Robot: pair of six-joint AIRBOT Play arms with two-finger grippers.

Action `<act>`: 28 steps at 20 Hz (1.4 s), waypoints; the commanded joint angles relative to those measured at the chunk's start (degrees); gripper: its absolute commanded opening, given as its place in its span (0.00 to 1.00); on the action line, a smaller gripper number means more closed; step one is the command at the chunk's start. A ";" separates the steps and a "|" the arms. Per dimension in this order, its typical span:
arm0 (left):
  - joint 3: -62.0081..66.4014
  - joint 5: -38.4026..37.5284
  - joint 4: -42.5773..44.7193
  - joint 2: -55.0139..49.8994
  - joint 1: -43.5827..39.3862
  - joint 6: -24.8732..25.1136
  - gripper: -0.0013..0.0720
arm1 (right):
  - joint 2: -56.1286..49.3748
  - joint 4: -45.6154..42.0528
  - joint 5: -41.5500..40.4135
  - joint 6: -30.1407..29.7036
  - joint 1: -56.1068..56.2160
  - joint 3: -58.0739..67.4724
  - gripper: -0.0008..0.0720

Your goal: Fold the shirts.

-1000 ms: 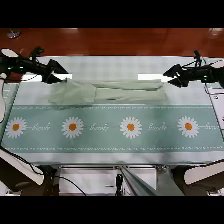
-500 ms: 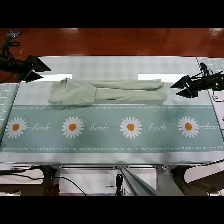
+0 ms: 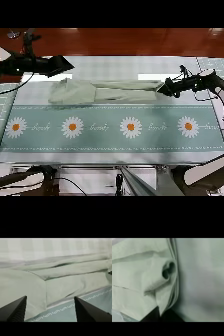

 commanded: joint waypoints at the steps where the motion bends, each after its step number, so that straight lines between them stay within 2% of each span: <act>1: -0.33 1.09 -0.33 -1.01 -3.93 1.14 0.72 | 1.27 0.81 1.84 -0.20 1.16 -0.04 0.06; 2: -0.33 1.05 -0.33 -1.01 -4.85 1.16 0.20 | 3.37 -0.04 2.67 -0.68 0.66 -0.04 0.06; 3: -0.33 1.03 -0.55 -0.98 -5.84 1.51 0.04 | 6.32 -2.16 3.82 -0.79 0.04 -0.07 0.06; 6: -0.33 0.85 -0.90 -1.01 -11.13 2.56 0.04 | 17.97 -11.08 9.27 -0.92 -0.55 -1.29 0.06; 7: -0.33 1.36 -0.39 -1.14 -13.90 4.07 0.04 | 23.45 -13.62 10.01 -0.94 -0.55 -3.26 0.06; 8: -0.33 3.06 1.57 -1.51 -17.42 3.48 0.04 | 28.98 -14.78 9.97 -0.81 -0.55 -5.66 0.06; 10: -0.09 7.67 5.66 -3.65 -24.70 -2.05 0.04 | 40.37 -14.56 9.88 -0.17 -0.52 -10.99 0.06; 12: 2.34 8.68 6.43 -8.63 -31.12 -6.12 0.04 | 50.71 -12.57 10.14 1.42 -0.52 -16.09 0.06; 15: 8.24 8.09 3.98 -17.53 -37.83 -7.15 0.04 | 61.61 -11.98 12.37 5.84 -0.52 -21.24 0.06; 18: 12.76 8.13 -5.99 -24.87 -42.75 -7.15 0.04 | 67.19 -11.28 13.46 7.61 -0.52 -22.73 0.06; 20: 14.64 7.21 -8.07 -28.57 -46.23 -8.68 0.04 | 68.81 -9.75 13.49 7.85 -0.52 -22.73 0.06; 24: 15.37 -0.09 -10.58 -31.36 -51.39 -7.85 0.04 | 68.83 -8.24 13.31 7.85 -0.52 -22.73 0.06; 26: 16.37 -2.32 -10.62 -30.75 -50.36 -7.61 0.04 | 68.83 -7.98 13.29 7.85 -0.52 -22.73 0.06; 28: 18.03 -3.87 -10.60 -28.83 -45.92 -7.67 0.04 | 68.83 -7.96 13.31 7.85 -0.52 -22.73 0.06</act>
